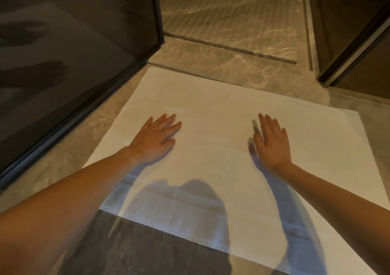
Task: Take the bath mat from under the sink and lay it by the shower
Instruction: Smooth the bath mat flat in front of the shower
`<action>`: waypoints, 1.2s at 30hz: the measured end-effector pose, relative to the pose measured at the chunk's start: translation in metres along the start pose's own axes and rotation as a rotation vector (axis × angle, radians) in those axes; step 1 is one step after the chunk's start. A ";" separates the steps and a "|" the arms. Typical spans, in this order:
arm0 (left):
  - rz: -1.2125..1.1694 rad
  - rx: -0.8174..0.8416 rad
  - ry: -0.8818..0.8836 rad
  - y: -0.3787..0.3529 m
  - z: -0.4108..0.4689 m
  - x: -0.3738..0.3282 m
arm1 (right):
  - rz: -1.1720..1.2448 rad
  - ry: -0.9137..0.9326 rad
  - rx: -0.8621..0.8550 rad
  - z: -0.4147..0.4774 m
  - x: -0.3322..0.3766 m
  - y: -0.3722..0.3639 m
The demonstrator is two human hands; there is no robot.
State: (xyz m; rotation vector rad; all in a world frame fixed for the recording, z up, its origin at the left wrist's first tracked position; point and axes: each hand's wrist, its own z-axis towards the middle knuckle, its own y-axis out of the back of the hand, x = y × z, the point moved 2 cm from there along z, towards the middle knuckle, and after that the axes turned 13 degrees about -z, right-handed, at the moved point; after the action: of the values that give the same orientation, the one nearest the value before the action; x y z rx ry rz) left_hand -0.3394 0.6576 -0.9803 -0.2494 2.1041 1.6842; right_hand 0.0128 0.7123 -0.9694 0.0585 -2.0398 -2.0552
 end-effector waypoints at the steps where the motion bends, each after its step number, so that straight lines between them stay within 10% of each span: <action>1: -0.013 -0.045 -0.012 0.000 0.005 -0.008 | 0.000 0.039 -0.014 0.011 0.018 0.002; 10: 0.096 -0.094 0.074 -0.003 0.092 -0.031 | -0.061 0.100 0.036 0.105 0.165 -0.027; 26: 0.074 -0.136 -0.087 0.007 0.154 0.012 | -0.161 0.004 0.056 0.112 0.156 -0.062; 36: 0.058 -0.175 0.209 0.065 0.149 0.113 | -0.177 0.020 0.072 0.112 0.158 -0.060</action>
State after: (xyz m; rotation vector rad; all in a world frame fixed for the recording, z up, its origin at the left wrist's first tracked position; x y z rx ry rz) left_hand -0.4333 0.8312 -0.9978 -0.4392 2.1287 1.9547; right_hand -0.1708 0.7896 -1.0036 0.2808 -2.1660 -2.0713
